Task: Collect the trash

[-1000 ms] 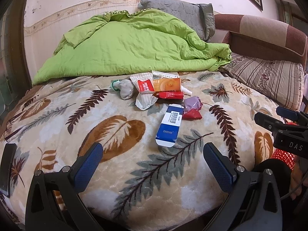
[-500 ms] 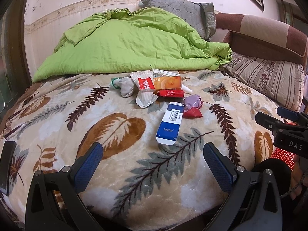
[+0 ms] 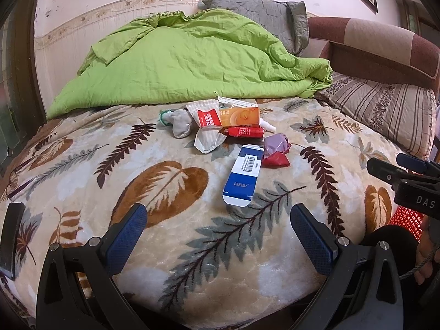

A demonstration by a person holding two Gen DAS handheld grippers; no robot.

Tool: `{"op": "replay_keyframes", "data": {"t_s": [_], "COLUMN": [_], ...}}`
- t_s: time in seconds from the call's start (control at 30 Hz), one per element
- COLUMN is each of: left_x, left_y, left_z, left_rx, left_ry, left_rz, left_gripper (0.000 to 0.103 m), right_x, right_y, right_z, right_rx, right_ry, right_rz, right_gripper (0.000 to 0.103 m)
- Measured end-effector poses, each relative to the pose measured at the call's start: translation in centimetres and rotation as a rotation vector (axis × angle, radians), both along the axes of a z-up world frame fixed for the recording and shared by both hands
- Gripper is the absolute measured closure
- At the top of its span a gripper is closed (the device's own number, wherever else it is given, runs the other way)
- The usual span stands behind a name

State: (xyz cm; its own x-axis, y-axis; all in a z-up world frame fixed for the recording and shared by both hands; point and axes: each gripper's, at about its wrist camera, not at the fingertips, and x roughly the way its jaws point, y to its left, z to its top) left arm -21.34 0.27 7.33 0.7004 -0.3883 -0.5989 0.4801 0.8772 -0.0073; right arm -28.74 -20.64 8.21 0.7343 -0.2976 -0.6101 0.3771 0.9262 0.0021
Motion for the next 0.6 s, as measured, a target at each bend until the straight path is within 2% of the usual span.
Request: {"op": "replay_keyframes", "data": {"t_s": [0.6], "left_x": [-0.4], "left_y": [-0.2], "left_z": [1.8], "left_rx": [0.067], "left_ry": [-0.032], "left_rz": [0.045], "left_gripper": [0.0], "right_x": [2.5], "right_y": [-1.7], "right_z": [-0.7], "right_rx": [0.117], "right_ry": [0.043], "right_rz": [-0.009], "right_gripper": [0.008]}}
